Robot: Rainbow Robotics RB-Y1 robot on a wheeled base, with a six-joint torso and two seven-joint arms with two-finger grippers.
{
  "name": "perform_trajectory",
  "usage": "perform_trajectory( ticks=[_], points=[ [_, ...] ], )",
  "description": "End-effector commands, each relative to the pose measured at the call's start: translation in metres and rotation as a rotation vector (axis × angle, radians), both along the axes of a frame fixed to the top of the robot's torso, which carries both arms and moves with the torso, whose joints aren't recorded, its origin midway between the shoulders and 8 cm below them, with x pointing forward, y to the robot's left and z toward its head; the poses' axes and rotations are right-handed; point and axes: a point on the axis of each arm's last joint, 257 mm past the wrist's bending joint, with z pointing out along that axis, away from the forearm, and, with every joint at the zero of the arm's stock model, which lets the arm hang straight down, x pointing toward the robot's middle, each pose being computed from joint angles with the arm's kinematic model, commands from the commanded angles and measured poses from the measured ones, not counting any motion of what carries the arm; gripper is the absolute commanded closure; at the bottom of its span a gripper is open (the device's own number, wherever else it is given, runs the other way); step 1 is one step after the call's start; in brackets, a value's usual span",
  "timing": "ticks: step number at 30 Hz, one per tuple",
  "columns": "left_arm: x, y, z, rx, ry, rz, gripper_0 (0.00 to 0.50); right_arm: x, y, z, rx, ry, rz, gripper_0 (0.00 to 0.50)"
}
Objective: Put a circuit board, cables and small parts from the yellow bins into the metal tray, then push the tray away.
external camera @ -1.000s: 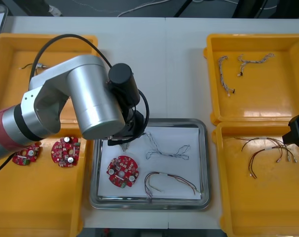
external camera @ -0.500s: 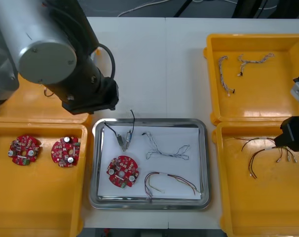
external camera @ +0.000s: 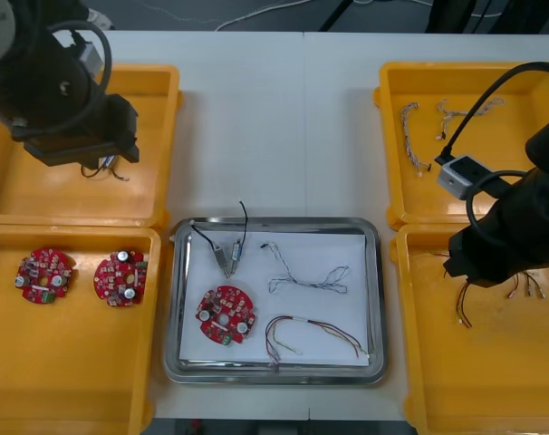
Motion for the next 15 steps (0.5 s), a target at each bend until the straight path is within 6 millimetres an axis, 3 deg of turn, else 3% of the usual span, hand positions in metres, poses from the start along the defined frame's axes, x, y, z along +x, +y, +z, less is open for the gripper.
perform_trajectory(
  ticks=[1, 10, 15],
  points=[
    [0.005, 0.055, 0.014, 0.072, -0.041, -0.071, 0.000, 0.007, 0.036, 0.001, -0.006, -0.016, 0.162, 0.000],
    [-0.003, 0.117, 0.000, 0.129, -0.046, -0.055, 0.000, 0.012, 0.087, -0.012, -0.061, -0.005, 0.418, 0.000],
    [-0.009, 0.137, -0.008, 0.132, -0.051, -0.057, 0.000, 0.011, 0.110, -0.023, -0.119, -0.009, 0.538, 0.000]
  ],
)
